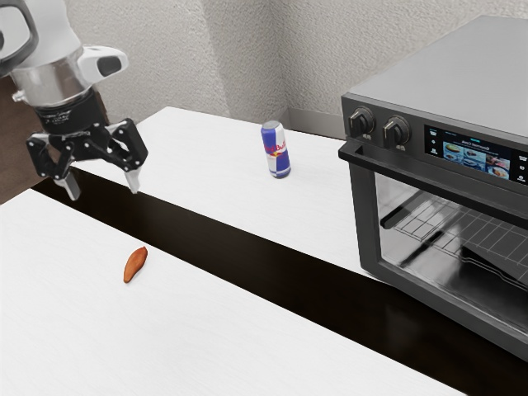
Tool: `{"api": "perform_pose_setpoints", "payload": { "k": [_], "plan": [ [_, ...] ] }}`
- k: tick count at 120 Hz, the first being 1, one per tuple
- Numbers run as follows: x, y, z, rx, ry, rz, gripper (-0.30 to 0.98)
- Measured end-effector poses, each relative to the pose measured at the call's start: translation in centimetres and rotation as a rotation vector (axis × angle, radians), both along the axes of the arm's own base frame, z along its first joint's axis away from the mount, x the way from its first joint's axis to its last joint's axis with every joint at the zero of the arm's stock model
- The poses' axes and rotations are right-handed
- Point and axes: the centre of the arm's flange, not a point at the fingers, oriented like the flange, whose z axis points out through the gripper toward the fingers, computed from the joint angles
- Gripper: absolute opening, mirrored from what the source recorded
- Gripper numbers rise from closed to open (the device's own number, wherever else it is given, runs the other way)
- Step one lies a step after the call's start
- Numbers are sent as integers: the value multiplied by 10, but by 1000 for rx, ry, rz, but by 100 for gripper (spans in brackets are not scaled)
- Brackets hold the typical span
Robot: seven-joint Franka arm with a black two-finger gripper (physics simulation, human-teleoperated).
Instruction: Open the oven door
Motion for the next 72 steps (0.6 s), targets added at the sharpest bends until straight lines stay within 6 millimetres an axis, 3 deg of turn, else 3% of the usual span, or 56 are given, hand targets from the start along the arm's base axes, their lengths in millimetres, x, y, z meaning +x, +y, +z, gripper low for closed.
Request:
{"api": "perform_pose_setpoints", "payload": {
  "k": [7, 12, 16, 21, 25, 32, 39, 48, 64, 72],
  "plan": [
    [-4, -1, -5, -4, 19, 53, 69],
    [-19, -7, 0, -4, 10, 81, 69],
    [-42, -11, 5, 2, -15, 105, 69],
    [-85, -16, 9, 11, -93, 129, 69],
    [-101, -18, 8, 18, -153, 149, 69],
    [-91, -36, -4, 3, -231, 135, 68],
    [-76, -70, -4, -74, -320, 106, 68],
    [-89, -112, 12, -174, -439, 71, 69],
    [-89, -133, 11, -319, -521, 109, 69],
    [-77, -148, 6, -358, -538, 132, 68]
  ]
}}
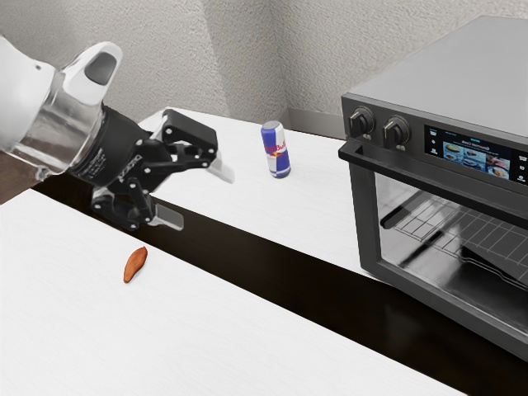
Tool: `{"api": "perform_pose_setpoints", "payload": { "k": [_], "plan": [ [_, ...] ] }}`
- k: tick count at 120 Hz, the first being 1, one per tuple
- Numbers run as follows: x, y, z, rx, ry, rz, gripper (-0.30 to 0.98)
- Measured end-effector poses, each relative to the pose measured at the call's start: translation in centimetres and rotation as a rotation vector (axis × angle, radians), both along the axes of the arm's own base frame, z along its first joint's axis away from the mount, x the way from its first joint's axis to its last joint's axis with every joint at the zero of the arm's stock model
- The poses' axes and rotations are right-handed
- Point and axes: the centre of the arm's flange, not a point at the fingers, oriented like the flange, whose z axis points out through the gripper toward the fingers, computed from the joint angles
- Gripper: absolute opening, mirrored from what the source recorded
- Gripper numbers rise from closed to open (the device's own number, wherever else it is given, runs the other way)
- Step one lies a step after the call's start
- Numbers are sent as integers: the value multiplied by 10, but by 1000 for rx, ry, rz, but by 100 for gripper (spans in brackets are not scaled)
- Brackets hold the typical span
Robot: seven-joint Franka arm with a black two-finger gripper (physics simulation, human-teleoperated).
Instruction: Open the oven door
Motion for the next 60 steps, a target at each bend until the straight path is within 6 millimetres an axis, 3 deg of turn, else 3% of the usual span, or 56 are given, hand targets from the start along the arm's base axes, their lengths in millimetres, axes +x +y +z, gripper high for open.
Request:
{"api": "perform_pose_setpoints", "payload": {
  "k": [31, 53, 60],
  "plan": [
    [38, -83, -23, -114, -37, -5, 68],
    [72, -107, -53, -152, -29, 58, 68],
    [80, -108, -54, -166, -39, 82, 68]
  ]
}}
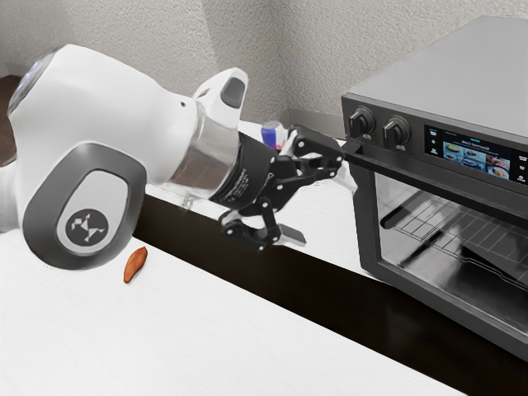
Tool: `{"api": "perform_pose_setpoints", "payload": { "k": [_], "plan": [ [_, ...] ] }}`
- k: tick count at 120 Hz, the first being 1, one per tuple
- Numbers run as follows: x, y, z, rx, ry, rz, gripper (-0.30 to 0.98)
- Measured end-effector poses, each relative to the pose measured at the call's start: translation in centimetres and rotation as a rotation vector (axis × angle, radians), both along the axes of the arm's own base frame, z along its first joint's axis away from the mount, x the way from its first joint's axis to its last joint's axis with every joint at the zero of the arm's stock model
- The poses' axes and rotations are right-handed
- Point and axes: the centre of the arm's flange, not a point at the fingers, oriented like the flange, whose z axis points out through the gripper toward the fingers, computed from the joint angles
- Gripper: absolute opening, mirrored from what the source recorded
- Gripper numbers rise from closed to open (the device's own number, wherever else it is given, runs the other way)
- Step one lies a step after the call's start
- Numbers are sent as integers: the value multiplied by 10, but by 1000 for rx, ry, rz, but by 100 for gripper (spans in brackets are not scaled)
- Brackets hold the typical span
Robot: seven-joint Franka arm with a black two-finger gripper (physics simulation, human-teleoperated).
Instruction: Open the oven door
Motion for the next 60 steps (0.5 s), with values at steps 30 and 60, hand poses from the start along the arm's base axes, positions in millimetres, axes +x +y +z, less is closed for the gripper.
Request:
{"api": "perform_pose_setpoints", "payload": {
  "k": [30, 60],
  "plan": [
    [42, -15, 1, -70, -23, 93, 68],
    [83, -11, -12, -100, -9, 184, 68]
  ]
}}
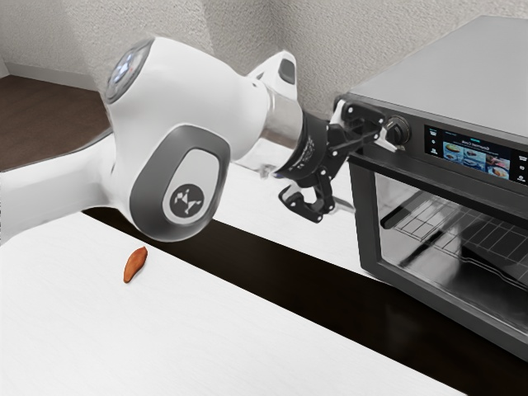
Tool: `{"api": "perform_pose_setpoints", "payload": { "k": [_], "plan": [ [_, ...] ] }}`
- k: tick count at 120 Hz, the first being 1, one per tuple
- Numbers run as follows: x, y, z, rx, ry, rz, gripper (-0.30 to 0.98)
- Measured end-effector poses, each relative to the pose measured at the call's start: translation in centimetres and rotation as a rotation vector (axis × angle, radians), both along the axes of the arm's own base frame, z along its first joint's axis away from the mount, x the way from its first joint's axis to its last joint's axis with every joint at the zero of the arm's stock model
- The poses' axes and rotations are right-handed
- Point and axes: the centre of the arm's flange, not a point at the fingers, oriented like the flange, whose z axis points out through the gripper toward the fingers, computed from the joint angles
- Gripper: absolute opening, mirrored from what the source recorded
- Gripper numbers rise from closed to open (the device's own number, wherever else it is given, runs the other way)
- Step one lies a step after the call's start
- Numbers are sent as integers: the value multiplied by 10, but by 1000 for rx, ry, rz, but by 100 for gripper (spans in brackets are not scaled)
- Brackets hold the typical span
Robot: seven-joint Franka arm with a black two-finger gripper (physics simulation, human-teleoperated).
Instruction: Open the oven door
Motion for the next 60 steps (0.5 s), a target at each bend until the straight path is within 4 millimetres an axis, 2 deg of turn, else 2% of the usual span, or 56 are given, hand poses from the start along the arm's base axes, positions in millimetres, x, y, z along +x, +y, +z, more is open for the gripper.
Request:
{"api": "perform_pose_setpoints", "payload": {
  "k": [12, 27, 60],
  "plan": [
    [9, 8, -8, -10, 16, 32, 68],
    [18, 21, -10, -22, 19, 72, 68],
    [33, 17, -22, -31, 39, 90, 68]
  ]
}}
